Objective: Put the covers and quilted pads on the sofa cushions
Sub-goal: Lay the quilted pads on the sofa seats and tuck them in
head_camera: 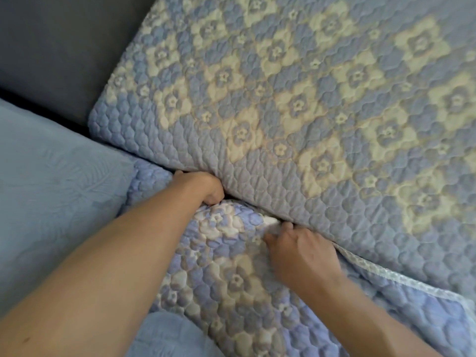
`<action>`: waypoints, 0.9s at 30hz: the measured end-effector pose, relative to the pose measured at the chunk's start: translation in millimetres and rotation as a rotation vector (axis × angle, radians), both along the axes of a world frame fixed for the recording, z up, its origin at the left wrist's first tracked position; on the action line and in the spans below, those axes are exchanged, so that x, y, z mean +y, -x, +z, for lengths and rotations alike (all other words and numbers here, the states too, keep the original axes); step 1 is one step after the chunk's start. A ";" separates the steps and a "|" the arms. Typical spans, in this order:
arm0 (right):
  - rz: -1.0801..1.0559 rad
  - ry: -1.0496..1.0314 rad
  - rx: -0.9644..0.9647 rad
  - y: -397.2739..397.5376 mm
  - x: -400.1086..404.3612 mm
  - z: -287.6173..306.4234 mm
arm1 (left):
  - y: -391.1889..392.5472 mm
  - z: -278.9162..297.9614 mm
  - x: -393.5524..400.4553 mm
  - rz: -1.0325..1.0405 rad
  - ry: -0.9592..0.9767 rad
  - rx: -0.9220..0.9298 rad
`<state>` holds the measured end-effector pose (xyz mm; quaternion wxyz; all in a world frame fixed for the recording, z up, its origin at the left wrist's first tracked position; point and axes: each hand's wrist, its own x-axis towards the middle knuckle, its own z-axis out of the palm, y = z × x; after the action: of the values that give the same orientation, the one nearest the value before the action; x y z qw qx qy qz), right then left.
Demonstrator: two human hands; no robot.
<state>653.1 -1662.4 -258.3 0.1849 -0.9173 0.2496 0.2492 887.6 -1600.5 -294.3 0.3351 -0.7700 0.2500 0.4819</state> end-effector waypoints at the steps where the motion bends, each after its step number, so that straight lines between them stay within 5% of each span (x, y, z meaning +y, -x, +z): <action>1: 0.010 0.024 -0.103 -4.6 1.3 5.7 | 3.3 1.8 -0.5 0.008 0.032 -0.057; 7: -0.004 -0.324 -0.258 -44.2 10.9 -6.4 | 26.4 -12.2 17.9 0.008 0.404 -0.460; 12: 0.116 -0.327 0.006 -77.0 12.2 -18.6 | 5.0 18.8 47.4 -0.173 0.623 -0.170; 15: 0.347 -0.253 0.147 -90.9 16.5 -18.5 | -1.5 36.4 82.0 -0.481 0.762 -0.234; 17: 0.406 -0.223 0.182 -94.9 19.1 -16.8 | -5.0 35.8 97.3 -0.499 0.746 -0.268; 20: 0.458 -0.096 -0.048 -96.0 20.7 -20.4 | -16.9 14.0 91.1 -0.310 0.628 -0.191; 24: 0.081 -0.146 -0.033 -84.6 33.8 -9.3 | -48.5 -17.4 72.2 -0.239 0.527 0.018; 27: 0.029 -0.122 -0.087 -80.8 39.3 -7.4 | -55.7 -20.8 59.9 -0.219 0.469 0.029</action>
<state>733.9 -1623.1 -265.6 0.2474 -0.9177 0.2124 0.2267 943.3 -1540.6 -315.1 0.1942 -0.7880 0.4416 0.3825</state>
